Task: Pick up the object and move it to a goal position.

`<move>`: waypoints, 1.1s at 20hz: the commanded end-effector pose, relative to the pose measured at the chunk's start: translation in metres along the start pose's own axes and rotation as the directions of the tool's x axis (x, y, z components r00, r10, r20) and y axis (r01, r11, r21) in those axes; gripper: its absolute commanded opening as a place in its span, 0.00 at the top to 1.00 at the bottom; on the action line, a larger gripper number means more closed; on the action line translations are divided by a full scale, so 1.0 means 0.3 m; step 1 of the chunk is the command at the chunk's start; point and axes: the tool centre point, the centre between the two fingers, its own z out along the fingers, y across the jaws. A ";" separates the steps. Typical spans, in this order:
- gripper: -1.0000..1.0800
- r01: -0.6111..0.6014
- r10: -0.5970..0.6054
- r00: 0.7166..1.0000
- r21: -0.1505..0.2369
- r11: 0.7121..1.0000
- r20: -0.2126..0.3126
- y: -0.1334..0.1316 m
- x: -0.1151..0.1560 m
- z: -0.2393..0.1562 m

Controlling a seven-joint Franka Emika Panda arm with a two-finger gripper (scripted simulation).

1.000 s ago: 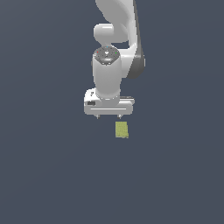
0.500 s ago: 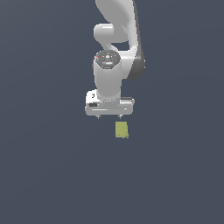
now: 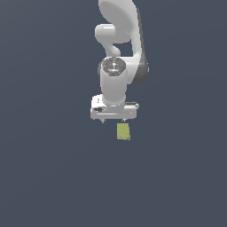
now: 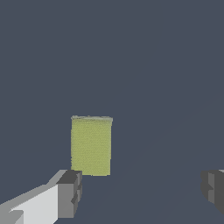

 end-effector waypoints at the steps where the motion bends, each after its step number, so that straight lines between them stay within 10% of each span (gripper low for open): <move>1: 0.04 0.000 0.000 1.000 0.000 1.000 -0.004 -0.026 -0.004 0.040; 22: 0.04 -0.001 0.001 1.000 0.001 1.000 -0.031 -0.191 -0.059 0.299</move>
